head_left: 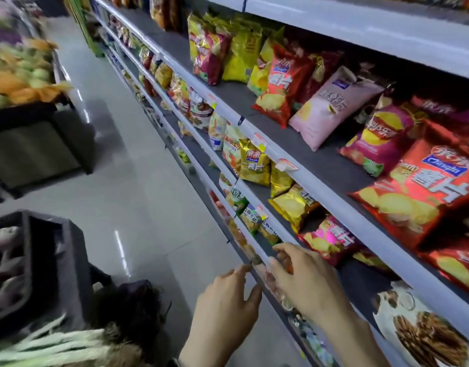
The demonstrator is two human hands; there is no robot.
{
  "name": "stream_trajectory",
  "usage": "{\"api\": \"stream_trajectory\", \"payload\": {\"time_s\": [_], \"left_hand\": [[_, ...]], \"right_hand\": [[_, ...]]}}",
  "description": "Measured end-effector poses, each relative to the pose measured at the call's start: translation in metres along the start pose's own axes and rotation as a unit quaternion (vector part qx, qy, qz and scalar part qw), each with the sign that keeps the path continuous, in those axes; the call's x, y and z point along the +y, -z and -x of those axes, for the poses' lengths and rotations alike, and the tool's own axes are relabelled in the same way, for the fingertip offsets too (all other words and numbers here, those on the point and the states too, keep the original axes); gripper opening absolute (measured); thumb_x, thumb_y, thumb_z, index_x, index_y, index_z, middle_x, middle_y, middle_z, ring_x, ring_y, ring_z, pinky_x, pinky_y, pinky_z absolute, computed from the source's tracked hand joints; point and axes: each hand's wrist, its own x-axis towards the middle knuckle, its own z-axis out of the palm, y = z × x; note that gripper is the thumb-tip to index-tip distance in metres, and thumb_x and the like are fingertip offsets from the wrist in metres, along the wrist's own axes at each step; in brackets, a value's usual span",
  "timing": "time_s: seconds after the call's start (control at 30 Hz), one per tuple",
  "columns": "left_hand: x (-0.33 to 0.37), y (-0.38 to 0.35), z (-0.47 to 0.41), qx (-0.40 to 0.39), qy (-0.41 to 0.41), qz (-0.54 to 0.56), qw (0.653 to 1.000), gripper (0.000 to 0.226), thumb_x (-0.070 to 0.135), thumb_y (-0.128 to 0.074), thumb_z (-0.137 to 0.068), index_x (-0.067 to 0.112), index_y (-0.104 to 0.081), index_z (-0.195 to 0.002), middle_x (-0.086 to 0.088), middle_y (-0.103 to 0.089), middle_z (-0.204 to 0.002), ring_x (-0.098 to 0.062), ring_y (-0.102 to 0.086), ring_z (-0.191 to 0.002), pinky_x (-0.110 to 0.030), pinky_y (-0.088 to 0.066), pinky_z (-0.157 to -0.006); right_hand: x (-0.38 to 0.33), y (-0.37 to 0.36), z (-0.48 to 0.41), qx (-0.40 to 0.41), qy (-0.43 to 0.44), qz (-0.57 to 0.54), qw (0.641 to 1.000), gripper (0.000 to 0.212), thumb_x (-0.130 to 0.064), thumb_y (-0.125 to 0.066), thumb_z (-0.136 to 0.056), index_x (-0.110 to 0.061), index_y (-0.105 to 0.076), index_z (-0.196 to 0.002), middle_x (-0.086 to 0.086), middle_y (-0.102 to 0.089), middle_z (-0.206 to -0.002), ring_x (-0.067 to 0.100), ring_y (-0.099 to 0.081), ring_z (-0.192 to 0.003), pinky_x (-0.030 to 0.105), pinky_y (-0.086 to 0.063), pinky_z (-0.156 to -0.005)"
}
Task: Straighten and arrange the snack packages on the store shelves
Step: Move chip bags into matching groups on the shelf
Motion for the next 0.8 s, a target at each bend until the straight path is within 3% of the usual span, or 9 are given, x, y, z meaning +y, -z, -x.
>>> {"api": "stream_trajectory", "payload": {"time_s": [0.37,0.47,0.6,0.7,0.8], "left_hand": [[0.011,0.026,-0.129,0.055,0.000,-0.024,0.998,0.045,0.057,-0.044,-0.104,0.043,-0.044,-0.147,0.012,-0.064,-0.132,-0.018,-0.062,-0.122,-0.035,-0.054,-0.095],[0.030,0.046,-0.172,0.082,-0.029,-0.031,0.996,0.044,0.057,-0.046,-0.104,0.042,-0.046,-0.146,0.013,-0.064,-0.132,-0.016,-0.063,-0.121,-0.035,-0.055,-0.092],[0.057,0.077,-0.228,0.127,-0.079,-0.033,0.988,0.044,0.053,-0.050,-0.103,0.039,-0.048,-0.144,0.009,-0.068,-0.128,-0.021,-0.067,-0.115,-0.041,-0.058,-0.091],[0.077,0.097,-0.270,0.147,-0.126,-0.032,0.981,0.054,0.052,-0.051,-0.101,0.038,-0.040,-0.152,0.007,-0.070,-0.125,-0.024,-0.070,-0.108,-0.045,-0.059,-0.085],[0.093,0.113,-0.312,0.162,-0.174,-0.024,0.971,0.058,0.049,-0.054,-0.101,0.033,-0.039,-0.155,0.004,-0.070,-0.128,-0.025,-0.070,-0.107,-0.044,-0.059,-0.083]], "right_hand": [[0.005,0.030,-0.124,0.041,0.026,-0.014,0.999,0.030,-0.054,-0.052,-0.100,-0.038,-0.062,-0.123,-0.020,-0.066,-0.118,0.008,-0.062,-0.107,0.032,-0.052,-0.084],[0.010,0.051,-0.153,0.099,0.032,-0.030,0.994,0.035,-0.056,-0.049,-0.097,-0.038,-0.064,-0.123,-0.021,-0.066,-0.118,0.007,-0.061,-0.109,0.029,-0.050,-0.086],[0.019,0.079,-0.180,0.174,0.030,-0.067,0.982,0.023,-0.046,-0.060,-0.097,-0.035,-0.068,-0.116,-0.022,-0.067,-0.111,0.008,-0.060,-0.104,0.033,-0.051,-0.083],[0.032,0.092,-0.195,0.237,0.004,-0.092,0.967,0.029,-0.044,-0.061,-0.096,-0.031,-0.067,-0.121,-0.016,-0.067,-0.118,0.010,-0.058,-0.111,0.035,-0.050,-0.086],[0.045,0.098,-0.209,0.312,-0.035,-0.111,0.943,0.027,-0.034,-0.065,-0.095,-0.027,-0.067,-0.121,-0.013,-0.066,-0.117,0.011,-0.057,-0.110,0.029,-0.042,-0.083]]}}
